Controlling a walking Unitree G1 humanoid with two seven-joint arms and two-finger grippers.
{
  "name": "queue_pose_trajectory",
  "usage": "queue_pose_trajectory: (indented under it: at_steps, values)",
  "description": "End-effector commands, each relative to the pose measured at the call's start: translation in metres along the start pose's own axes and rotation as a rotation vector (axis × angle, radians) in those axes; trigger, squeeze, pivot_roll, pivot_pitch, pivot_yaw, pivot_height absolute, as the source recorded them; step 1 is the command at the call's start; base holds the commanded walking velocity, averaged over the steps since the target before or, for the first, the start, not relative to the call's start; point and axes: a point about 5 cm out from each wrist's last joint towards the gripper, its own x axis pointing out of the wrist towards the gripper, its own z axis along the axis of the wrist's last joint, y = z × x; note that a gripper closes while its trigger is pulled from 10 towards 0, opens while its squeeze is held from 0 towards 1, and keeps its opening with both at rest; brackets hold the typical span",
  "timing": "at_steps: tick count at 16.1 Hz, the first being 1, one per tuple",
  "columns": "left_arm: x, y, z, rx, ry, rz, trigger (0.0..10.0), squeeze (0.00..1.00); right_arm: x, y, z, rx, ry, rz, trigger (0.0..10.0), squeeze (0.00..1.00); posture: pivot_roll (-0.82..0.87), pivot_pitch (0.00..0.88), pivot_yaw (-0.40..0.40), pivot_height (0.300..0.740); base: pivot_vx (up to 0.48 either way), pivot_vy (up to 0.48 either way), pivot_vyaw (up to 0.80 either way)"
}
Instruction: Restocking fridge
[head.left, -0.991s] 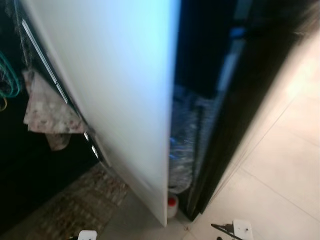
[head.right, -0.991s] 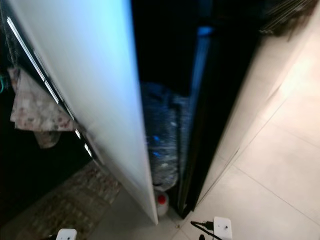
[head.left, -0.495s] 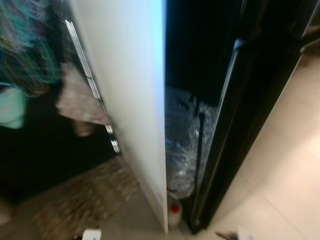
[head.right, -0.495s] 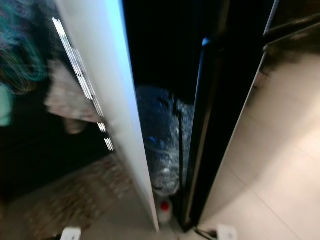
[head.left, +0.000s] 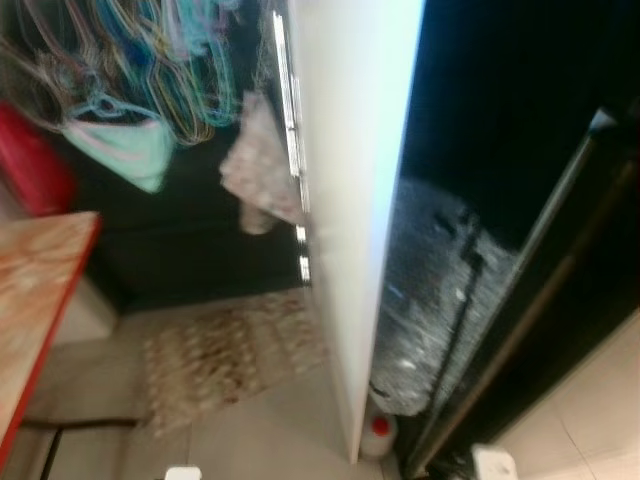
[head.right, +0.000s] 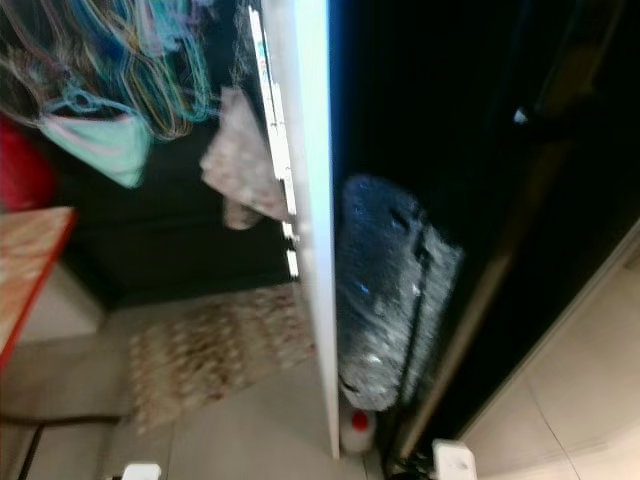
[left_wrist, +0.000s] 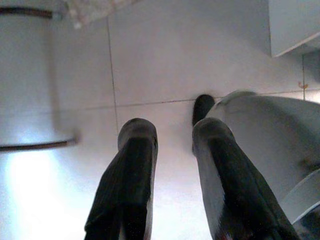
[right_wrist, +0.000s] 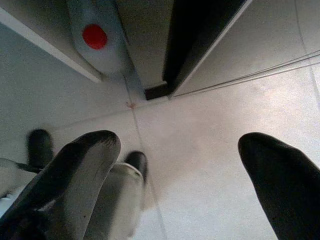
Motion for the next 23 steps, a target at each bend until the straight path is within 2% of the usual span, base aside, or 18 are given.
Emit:
queue_pose_trajectory:
  at_steps: [1,3,9,21,23]
  values:
    - [-0.003,0.008,-0.007,-0.010,0.026,0.027,10.0,0.00,0.001,0.008,0.006,0.001,-0.017,0.021,10.0,0.00,-0.01,0.037,0.001,0.740,0.000,0.000,0.80]
    - [-0.003,0.008,-0.007,-0.010,0.026,0.028,10.0,0.00,0.001,0.008,0.006,0.000,-0.017,0.022,10.0,0.00,-0.01,0.037,0.001,0.740,0.000,0.000,0.80]
    - [-0.002,0.009,-0.004,-0.012,0.017,0.032,10.0,0.00,0.002,0.015,0.007,0.008,-0.018,0.054,10.0,0.00,-0.01,0.046,0.003,0.740,0.000,0.000,0.00]
    - [-0.003,0.007,-0.007,-0.021,0.020,0.030,10.0,0.00,0.001,0.019,0.004,-0.001,-0.005,0.106,10.0,0.00,-0.01,0.043,-0.004,0.740,0.000,0.000,0.80]
    - [-0.002,0.006,-0.007,-0.021,0.018,0.030,10.0,0.00,0.001,0.019,0.004,0.011,0.004,0.119,10.0,0.00,-0.01,0.040,-0.004,0.740,0.000,0.000,0.33]
